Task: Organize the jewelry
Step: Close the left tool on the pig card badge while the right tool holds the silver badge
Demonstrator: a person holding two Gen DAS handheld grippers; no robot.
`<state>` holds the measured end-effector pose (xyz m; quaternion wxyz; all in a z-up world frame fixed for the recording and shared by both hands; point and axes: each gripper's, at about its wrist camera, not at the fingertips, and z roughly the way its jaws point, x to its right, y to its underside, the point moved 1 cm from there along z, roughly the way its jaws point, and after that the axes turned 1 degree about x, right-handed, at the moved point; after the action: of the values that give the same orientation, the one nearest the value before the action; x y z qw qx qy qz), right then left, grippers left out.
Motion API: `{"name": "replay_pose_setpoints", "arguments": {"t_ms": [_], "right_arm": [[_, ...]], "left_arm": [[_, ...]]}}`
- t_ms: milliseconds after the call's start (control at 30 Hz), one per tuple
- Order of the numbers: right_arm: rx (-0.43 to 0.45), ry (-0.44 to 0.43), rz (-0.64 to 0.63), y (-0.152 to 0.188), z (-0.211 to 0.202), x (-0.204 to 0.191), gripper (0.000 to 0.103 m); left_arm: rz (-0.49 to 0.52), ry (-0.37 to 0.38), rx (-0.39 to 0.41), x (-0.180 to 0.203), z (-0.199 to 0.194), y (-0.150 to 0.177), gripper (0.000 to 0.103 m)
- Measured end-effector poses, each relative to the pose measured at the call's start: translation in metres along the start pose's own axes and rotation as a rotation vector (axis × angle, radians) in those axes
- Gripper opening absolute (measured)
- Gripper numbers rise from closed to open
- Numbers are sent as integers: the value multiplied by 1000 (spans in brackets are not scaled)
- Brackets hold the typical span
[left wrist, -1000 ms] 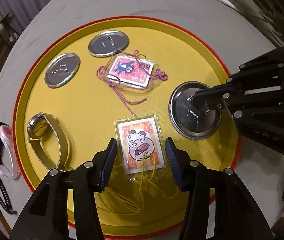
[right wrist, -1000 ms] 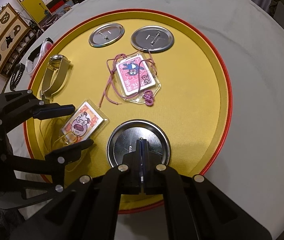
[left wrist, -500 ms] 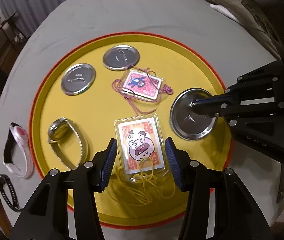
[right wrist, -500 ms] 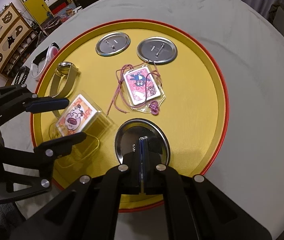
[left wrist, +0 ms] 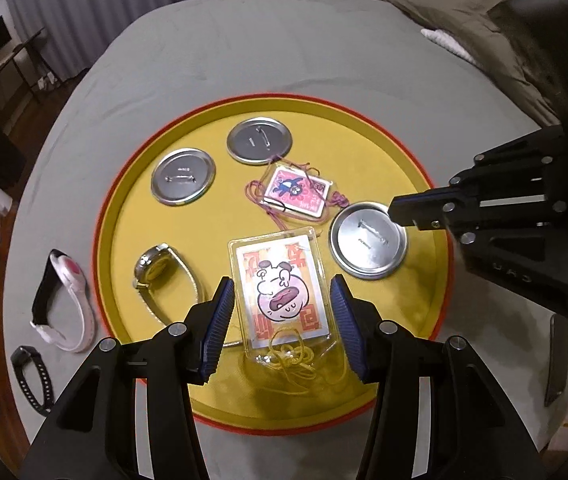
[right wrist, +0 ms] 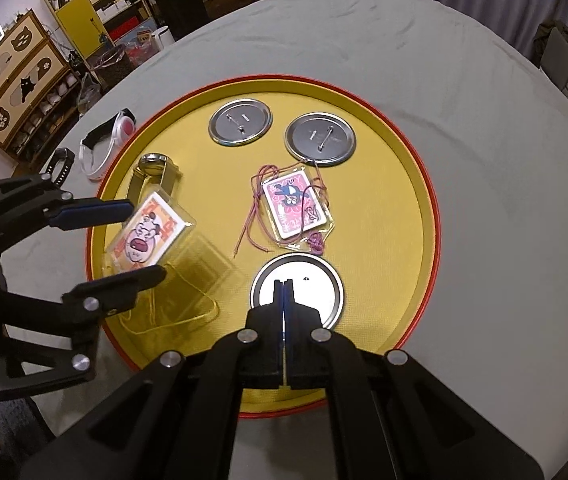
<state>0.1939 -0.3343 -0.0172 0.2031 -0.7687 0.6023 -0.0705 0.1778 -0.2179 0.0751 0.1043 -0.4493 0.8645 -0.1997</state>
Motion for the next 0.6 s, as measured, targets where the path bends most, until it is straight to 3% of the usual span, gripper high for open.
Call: {"name": "replay_pose_setpoints", "arguments": {"t_ms": [600], "right_arm": [[-105, 49, 16, -1, 52, 9, 1]], "left_arm": [[-22, -1, -26, -12, 15, 4, 48]]}}
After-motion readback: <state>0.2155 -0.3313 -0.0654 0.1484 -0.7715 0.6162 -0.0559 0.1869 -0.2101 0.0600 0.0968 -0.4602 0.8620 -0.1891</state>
